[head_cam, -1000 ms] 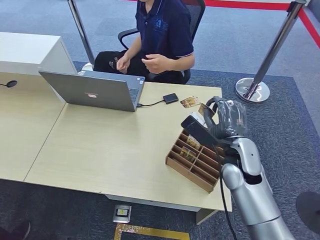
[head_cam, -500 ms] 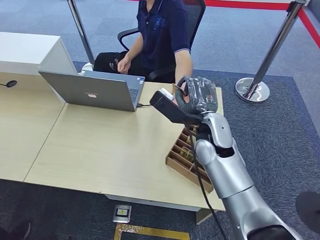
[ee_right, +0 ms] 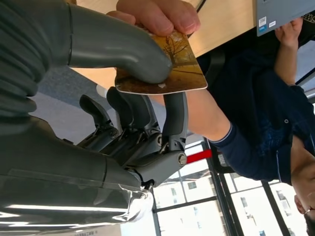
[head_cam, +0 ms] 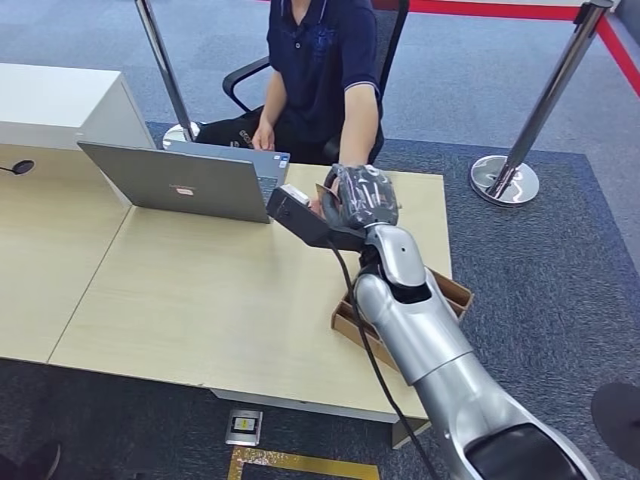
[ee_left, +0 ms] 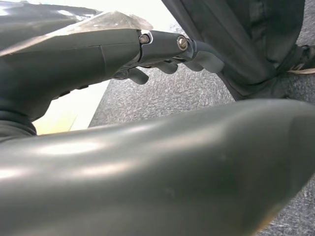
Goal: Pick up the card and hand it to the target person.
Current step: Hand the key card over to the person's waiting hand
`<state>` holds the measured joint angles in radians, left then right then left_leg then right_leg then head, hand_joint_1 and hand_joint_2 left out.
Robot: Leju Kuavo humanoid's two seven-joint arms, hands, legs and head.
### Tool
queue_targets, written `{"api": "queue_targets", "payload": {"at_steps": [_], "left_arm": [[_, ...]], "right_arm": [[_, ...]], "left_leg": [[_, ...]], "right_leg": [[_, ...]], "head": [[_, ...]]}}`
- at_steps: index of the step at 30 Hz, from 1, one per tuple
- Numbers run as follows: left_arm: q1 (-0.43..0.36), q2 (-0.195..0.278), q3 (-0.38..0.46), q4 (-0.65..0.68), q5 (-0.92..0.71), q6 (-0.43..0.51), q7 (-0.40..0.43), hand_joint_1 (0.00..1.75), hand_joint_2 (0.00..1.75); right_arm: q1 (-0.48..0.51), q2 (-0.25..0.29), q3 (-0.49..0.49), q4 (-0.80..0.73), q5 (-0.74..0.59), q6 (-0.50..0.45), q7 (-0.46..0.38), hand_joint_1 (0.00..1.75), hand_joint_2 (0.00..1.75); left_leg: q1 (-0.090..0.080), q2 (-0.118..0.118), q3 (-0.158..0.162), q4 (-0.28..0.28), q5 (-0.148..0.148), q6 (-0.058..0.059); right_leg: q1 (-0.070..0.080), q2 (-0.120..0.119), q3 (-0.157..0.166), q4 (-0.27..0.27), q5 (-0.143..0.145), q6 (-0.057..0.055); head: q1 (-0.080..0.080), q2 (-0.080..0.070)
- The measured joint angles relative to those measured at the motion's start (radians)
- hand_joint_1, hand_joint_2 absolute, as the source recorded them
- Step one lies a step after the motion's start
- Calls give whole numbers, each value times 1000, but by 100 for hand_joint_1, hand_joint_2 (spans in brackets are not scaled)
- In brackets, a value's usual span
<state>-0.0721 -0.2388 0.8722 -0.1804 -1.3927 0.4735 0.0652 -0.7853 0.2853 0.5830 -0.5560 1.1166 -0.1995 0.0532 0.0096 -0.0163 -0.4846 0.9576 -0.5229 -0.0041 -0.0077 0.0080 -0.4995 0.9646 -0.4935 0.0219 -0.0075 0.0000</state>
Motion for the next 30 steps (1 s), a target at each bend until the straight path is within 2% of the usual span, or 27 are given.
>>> {"api": "queue_targets", "payload": {"at_steps": [2, 4, 6, 8, 14, 18, 21, 25, 27, 30], "left_arm": [[0, 0, 0, 0, 0, 1, 0, 0, 0], [0, 0, 0, 0, 0, 3, 0, 0, 0], [0, 0, 0, 0, 0, 5, 1, 0, 0], [0, 0, 0, 0, 0, 6, 4, 0, 0], [0, -2, 0, 0, 2, 8, 14, 0, 0], [0, -2, 0, 0, 2, 9, 14, 0, 0], [0, -2, 0, 0, 2, 9, 14, 0, 0], [0, -3, 0, 0, 11, 9, 14, 0, 0], [1, -4, 1, 0, 19, 9, 16, 0, 0], [6, -6, 2, 0, 27, 10, 19, 0, 0]], "right_arm": [[0, 0, 0, 14, 8, -2, 8, 144, 175], [0, -1, 1, 26, 16, -3, 15, 102, 175], [0, -2, 4, 36, 21, -5, 18, 31, 175], [0, -4, 7, 45, 23, -8, 18, 3, 175], [0, -3, 16, 68, 29, -20, 15, 0, 175], [0, -3, 16, 76, 29, -45, 10, 0, 0], [1, -3, 16, 76, 29, -71, 8, 0, 0], [24, -18, 11, 34, 32, -169, 0, 0, 0], [73, -45, -4, -44, 50, -234, 2, 0, 0], [197, -103, -53, -234, 89, -306, 8, 0, 0]], "left_leg": [[0, 0, 0, 0, 0, 0], [0, 0, 0, 0, 0, 0], [0, 0, 0, 0, 0, 0], [0, 0, 0, 0, 0, 0], [0, 0, 0, 0, 0, 0], [0, 0, 0, 0, 0, 0], [0, 0, 0, 0, 0, 0], [0, 0, 0, 1, 0, 0], [0, -1, 0, 1, 0, 0], [0, -2, 0, 1, -1, 1]], "right_leg": [[0, 0, 0, 0, 0, 0], [0, 0, 0, 0, 0, 0], [0, 0, 0, 0, 0, 0], [0, 0, 0, 0, 0, 0], [0, 0, 0, 0, 0, 0], [0, 0, 0, 0, 0, 0], [0, 0, 0, 0, 0, 0], [0, 0, 0, 0, 0, 0], [0, 0, 0, -1, 0, 0], [0, 0, 1, -2, 0, 0]], "head": [[0, 0], [0, 0], [0, 0], [0, 0], [0, 0], [0, 0], [0, 0], [0, 0], [0, 0], [0, 0]]}}
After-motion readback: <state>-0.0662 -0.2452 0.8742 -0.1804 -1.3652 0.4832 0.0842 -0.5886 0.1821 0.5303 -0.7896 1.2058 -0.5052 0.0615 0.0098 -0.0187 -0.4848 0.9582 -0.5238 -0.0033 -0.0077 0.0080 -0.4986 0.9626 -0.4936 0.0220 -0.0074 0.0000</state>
